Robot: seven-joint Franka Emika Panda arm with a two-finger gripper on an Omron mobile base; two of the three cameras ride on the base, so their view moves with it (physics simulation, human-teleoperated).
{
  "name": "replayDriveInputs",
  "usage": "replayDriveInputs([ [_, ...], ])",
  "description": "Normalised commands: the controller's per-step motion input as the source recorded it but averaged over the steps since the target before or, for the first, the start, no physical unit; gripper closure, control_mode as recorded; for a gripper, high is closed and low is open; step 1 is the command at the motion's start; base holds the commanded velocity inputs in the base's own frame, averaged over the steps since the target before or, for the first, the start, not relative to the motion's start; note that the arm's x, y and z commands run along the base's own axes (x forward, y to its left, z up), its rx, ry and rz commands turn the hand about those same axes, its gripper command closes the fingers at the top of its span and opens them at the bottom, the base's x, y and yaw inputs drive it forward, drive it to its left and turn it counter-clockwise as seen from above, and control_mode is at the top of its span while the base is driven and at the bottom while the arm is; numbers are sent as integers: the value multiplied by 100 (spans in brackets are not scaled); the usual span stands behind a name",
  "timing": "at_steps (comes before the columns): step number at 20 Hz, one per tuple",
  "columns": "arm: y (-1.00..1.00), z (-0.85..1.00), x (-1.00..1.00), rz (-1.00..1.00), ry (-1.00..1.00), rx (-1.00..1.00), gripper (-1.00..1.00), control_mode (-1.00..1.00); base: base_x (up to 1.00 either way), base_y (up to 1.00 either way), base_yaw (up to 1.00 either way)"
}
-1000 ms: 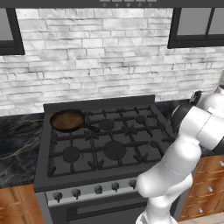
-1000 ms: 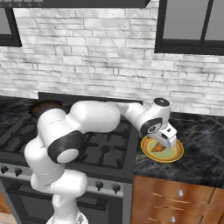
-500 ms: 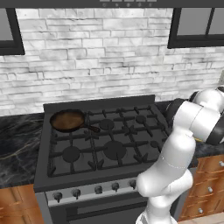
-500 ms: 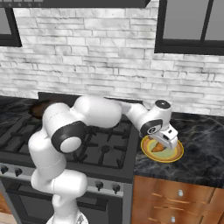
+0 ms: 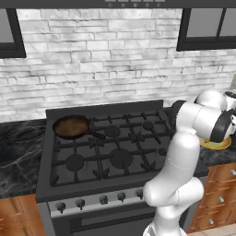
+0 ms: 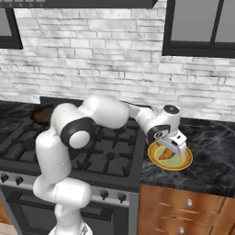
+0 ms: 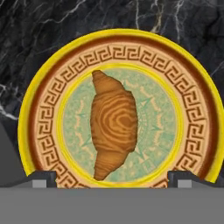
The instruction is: Pick the croissant and place it on the pan. Then turn on the stove to warm the croissant.
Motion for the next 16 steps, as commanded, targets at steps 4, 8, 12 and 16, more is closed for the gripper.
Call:
replayDriveInputs([
  [4, -6, -25, 20, 0, 0, 0, -100, -100, 0, 0, 0],
  [8, -27, -21, 16, 2, 0, 1, -100, -100, 0, 0, 0],
  [12, -33, -18, 9, 4, 0, 0, -100, -100, 0, 0, 0],
  [16, -13, -18, 18, 2, 0, 0, -100, -100, 0, 0, 0],
])
